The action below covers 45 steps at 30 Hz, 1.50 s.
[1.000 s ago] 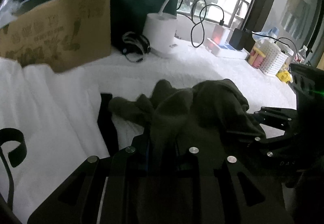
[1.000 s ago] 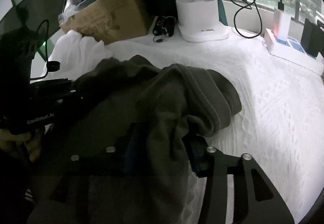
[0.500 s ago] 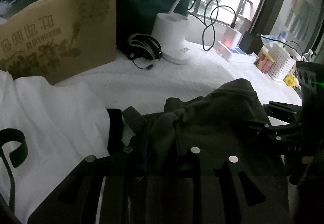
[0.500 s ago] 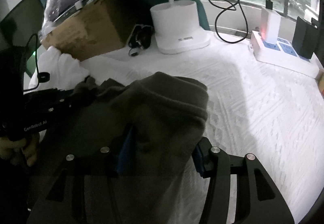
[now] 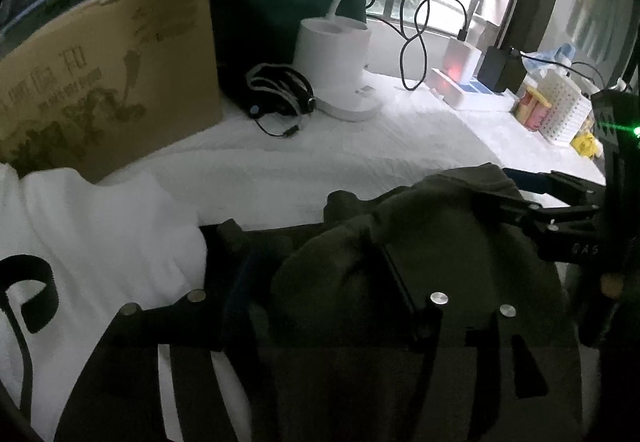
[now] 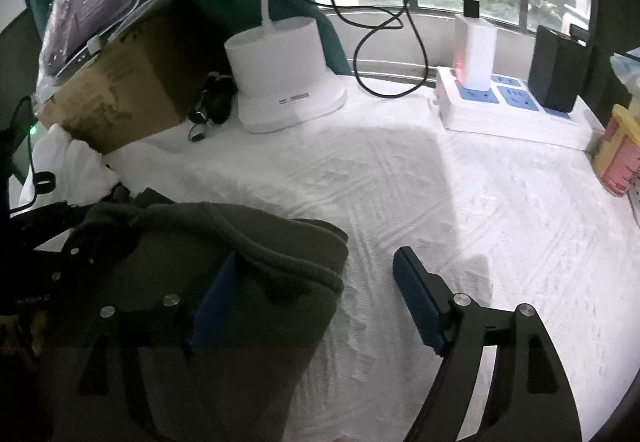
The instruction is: Fold small clothes
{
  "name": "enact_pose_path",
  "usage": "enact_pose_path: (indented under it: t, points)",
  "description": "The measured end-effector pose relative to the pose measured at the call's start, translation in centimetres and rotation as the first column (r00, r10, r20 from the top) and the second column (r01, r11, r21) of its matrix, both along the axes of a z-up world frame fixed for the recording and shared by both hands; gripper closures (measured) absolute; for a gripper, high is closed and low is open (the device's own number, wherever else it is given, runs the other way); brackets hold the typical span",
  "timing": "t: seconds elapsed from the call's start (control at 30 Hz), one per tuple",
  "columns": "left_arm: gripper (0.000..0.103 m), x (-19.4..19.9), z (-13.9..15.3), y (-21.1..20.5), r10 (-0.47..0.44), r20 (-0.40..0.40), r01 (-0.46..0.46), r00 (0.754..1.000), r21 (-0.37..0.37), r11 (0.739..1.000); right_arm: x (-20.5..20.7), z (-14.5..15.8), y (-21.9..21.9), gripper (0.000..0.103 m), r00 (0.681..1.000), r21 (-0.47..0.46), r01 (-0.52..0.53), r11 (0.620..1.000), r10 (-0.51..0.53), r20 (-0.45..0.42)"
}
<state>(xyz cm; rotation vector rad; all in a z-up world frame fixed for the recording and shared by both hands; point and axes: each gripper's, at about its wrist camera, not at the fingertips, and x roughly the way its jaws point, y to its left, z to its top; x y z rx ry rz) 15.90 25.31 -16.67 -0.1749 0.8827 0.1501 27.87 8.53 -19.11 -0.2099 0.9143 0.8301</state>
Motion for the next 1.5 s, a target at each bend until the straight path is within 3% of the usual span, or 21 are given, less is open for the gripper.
enact_pose_path:
  t: [0.23, 0.33, 0.6, 0.93, 1.5]
  points:
    - [0.037, -0.4, 0.6, -0.2, 0.044, 0.013, -0.044, 0.999, 0.049, 0.998, -0.4, 0.7, -1.2, 0.022, 0.998, -0.039, 0.056, 0.998, -0.055, 0.036]
    - [0.018, -0.7, 0.9, -0.7, 0.066, 0.027, -0.068, 0.997, 0.082, 0.994, -0.8, 1.0, -1.6, 0.022, 0.996, -0.071, 0.08, 0.994, -0.076, 0.055]
    - [0.016, -2.4, 1.6, -1.6, 0.093, 0.043, -0.097, 0.995, 0.106, 0.99, -1.9, 1.4, -3.1, 0.022, 0.985, -0.121, 0.15, 0.981, -0.138, 0.106]
    - [0.014, -4.9, 3.0, -4.4, 0.085, 0.07, -0.094, 0.994, 0.135, 0.986, -4.3, 3.0, -6.3, 0.022, 0.974, -0.106, 0.19, 0.976, -0.174, 0.147]
    - [0.014, -8.7, 4.6, -11.5, 0.021, 0.133, -0.035, 0.991, 0.103, 0.994, -9.5, 5.6, -13.1, 0.022, 0.956, -0.083, 0.241, 0.967, -0.222, 0.191]
